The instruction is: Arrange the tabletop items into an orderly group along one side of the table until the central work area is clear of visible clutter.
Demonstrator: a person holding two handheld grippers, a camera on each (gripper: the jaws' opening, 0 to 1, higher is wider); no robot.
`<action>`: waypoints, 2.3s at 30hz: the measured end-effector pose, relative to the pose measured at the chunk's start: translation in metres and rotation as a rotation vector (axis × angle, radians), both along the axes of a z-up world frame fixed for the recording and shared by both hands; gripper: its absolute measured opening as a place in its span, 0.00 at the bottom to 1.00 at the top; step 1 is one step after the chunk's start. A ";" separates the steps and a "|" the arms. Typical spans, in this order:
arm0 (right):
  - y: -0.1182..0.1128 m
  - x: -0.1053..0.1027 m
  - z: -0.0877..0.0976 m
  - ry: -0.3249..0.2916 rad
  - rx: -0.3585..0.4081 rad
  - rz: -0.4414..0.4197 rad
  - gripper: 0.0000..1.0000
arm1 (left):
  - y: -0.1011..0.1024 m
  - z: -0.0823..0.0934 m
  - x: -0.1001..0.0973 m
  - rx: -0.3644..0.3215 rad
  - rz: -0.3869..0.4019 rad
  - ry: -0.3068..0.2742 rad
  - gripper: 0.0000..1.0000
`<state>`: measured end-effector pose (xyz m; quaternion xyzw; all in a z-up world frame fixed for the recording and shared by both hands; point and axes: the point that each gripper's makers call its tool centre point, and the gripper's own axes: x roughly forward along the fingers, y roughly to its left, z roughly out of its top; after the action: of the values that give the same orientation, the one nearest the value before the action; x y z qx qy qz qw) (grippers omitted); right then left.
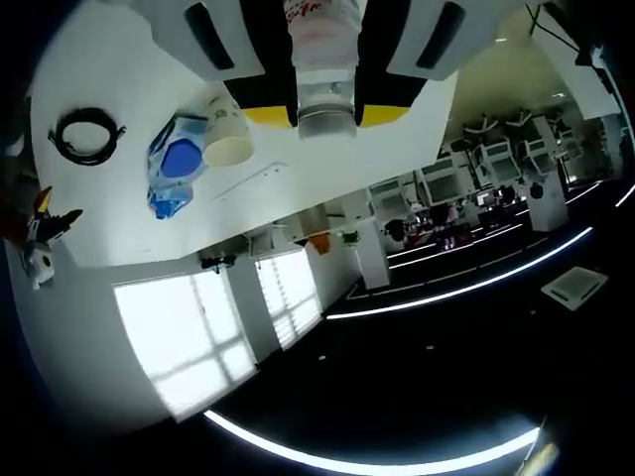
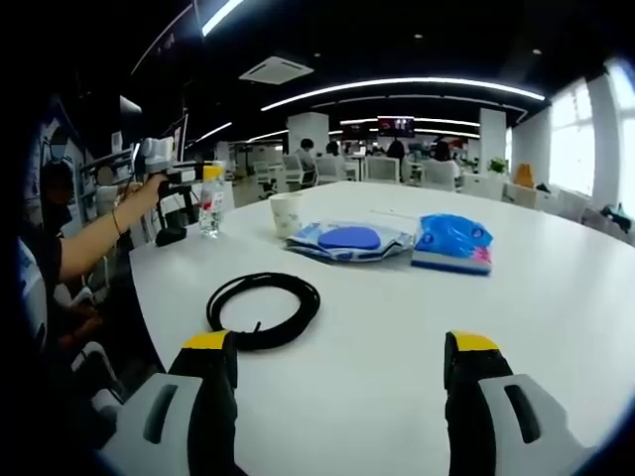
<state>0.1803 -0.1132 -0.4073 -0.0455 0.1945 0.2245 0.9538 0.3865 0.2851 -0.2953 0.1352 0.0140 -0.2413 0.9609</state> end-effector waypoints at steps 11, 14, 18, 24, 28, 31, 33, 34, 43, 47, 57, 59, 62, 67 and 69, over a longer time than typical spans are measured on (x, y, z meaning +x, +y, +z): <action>-0.005 0.000 0.001 -0.004 -0.004 -0.009 0.83 | -0.028 0.002 0.013 -0.034 -0.038 -0.003 0.21; -0.006 -0.001 0.001 -0.006 -0.002 -0.010 0.83 | -0.034 0.003 0.018 -0.041 -0.043 0.001 0.21; -0.007 -0.002 0.000 -0.002 -0.003 -0.012 0.83 | -0.041 0.004 0.024 -0.051 -0.043 0.005 0.21; -0.006 -0.005 -0.002 0.002 -0.002 -0.007 0.83 | -0.046 0.005 0.031 -0.089 -0.040 0.012 0.21; -0.004 -0.004 -0.006 0.008 -0.002 -0.002 0.83 | -0.053 0.005 0.032 -0.095 -0.041 0.010 0.21; -0.003 -0.005 -0.008 0.014 -0.003 0.001 0.83 | -0.056 0.005 0.035 -0.094 -0.039 0.009 0.21; -0.003 -0.005 -0.009 0.016 -0.006 0.001 0.83 | -0.059 0.005 0.034 -0.093 -0.041 0.006 0.21; -0.003 -0.005 -0.009 0.017 -0.005 0.000 0.83 | -0.061 0.005 0.035 -0.095 -0.041 0.005 0.21; -0.007 -0.008 -0.015 0.043 -0.026 -0.007 0.85 | -0.066 0.004 0.037 -0.117 -0.040 0.019 0.21; -0.009 -0.009 -0.016 0.045 -0.026 -0.013 0.85 | -0.070 0.004 0.038 -0.126 -0.047 0.011 0.21; -0.014 -0.008 -0.014 0.040 -0.036 -0.024 0.85 | -0.074 0.002 0.045 -0.171 -0.051 0.011 0.21; -0.014 -0.008 -0.013 0.036 -0.038 -0.024 0.85 | -0.077 0.003 0.047 -0.181 -0.055 0.012 0.21; -0.014 -0.008 -0.012 0.035 -0.040 -0.024 0.85 | -0.081 0.003 0.050 -0.191 -0.060 0.014 0.21; -0.016 -0.010 -0.013 0.036 -0.044 -0.026 0.84 | -0.085 0.003 0.052 -0.207 -0.072 0.013 0.21; -0.016 -0.010 -0.013 0.037 -0.044 -0.030 0.84 | -0.086 0.003 0.053 -0.209 -0.075 0.010 0.21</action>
<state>0.1704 -0.1297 -0.4206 -0.0593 0.2177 0.2068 0.9520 0.4399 0.1994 -0.2923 0.0333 -0.0113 -0.2780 0.9599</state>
